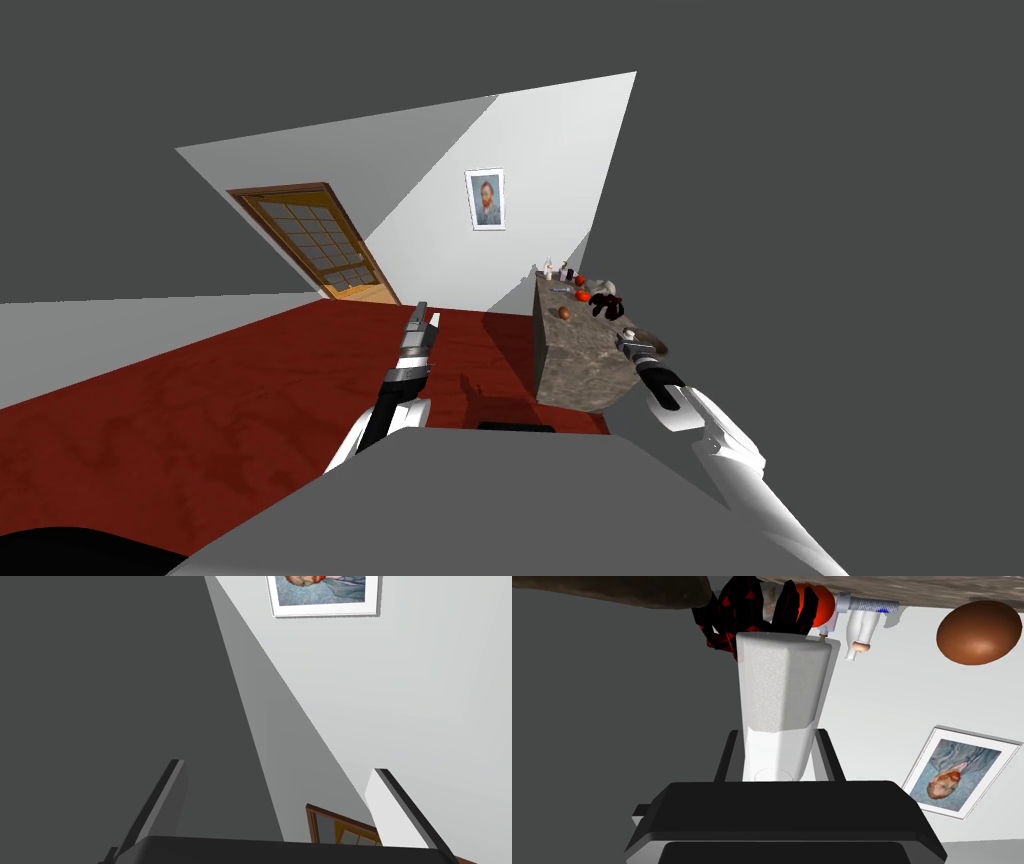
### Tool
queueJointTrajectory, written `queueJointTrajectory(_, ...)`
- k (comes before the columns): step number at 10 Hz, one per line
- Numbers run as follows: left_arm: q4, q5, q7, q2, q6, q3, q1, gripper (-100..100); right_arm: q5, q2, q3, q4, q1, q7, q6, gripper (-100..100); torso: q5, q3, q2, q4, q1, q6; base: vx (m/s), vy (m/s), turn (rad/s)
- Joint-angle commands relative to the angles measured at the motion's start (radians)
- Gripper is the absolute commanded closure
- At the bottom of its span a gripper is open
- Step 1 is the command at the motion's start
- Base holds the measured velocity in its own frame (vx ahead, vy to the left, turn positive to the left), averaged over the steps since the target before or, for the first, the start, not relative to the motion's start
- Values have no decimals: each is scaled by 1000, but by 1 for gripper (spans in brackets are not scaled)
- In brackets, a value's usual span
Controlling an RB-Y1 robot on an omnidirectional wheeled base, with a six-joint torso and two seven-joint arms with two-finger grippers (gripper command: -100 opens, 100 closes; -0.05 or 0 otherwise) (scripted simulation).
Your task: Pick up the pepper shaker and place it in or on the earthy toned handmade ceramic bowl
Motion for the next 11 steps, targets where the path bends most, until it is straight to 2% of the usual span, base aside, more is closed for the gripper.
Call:
queueJointTrajectory(1, 0, 0, 0, 0, 0, 0, 0, 0, -4, -28, -3, -9, -2, -21, 39, 100, 0, 0, 0, 0, 0, 0, -94, -26, 46)
queueJointTrajectory(8, 0, 0, 0, 0, 0, 0, 0, 0, -52, -105, 19, -32, -6, -85, 170, 100, -2, -3, -6, -1, -2, -1, -35, -33, 20)
queueJointTrajectory(11, 0, 0, 0, 0, 0, 0, 0, 0, -97, -126, 31, -47, -8, -93, 232, 100, -4, -4, -8, -1, -8, 0, 26, -114, -23)
